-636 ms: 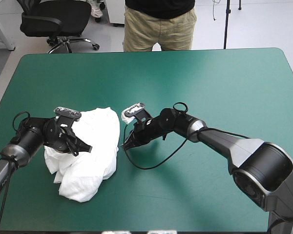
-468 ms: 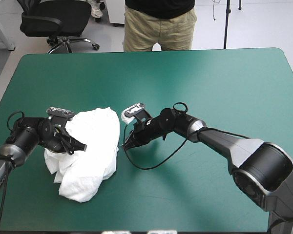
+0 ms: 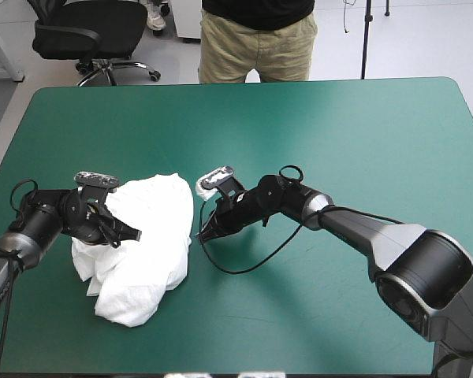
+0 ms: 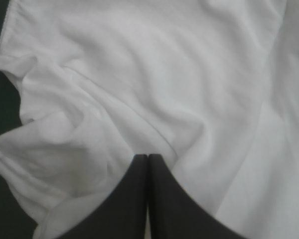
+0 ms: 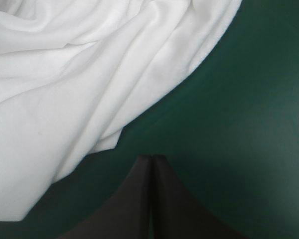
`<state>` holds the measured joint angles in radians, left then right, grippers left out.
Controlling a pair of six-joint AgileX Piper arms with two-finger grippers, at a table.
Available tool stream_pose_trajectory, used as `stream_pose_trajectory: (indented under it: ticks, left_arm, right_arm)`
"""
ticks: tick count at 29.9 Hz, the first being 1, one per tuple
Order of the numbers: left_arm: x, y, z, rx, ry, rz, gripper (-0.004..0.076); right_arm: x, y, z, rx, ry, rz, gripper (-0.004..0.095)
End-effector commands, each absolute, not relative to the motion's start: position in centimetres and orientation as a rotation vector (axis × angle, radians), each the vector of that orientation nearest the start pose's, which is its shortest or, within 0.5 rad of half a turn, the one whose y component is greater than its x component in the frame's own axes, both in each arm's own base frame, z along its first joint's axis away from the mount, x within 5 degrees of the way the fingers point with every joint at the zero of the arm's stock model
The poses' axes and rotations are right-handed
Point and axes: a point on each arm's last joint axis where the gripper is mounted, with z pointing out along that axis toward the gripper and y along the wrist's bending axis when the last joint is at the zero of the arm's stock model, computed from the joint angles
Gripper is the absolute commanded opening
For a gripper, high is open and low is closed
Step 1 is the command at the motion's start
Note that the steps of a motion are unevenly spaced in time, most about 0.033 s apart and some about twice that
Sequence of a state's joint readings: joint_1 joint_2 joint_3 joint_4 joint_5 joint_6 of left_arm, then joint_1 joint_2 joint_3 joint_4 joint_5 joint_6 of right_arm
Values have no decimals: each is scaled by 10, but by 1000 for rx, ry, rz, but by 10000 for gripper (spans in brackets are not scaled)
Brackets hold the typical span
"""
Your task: Fold the cloth
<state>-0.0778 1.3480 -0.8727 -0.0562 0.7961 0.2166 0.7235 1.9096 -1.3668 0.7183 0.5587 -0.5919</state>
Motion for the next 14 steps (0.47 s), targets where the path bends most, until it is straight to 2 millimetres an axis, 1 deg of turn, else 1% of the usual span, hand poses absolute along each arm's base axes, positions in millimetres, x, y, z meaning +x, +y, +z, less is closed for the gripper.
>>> stream_pose_trajectory:
  ticks: [1,6,8,11,13,14]
  left_arm:
    - [253,-24,265,326,2639,-40,-17]
    - [253,-25,265,317,2639,-54,-17]
    - [253,-25,265,319,2639,-51,-17]
    - [253,-25,265,323,2639,-45,-17]
    - [253,-25,265,323,2639,-45,-17]
    - [253,-25,265,323,2644,-46,-17]
  right_arm:
    - [294,300,251,-962,2248,785,-17]
    - [294,300,251,-962,2248,785,-13]
    - [294,300,251,-962,2248,785,21]
    - [295,300,253,-983,2239,766,168]
    - [300,296,261,-970,2251,756,295]
    - [304,293,266,-954,2261,753,331]
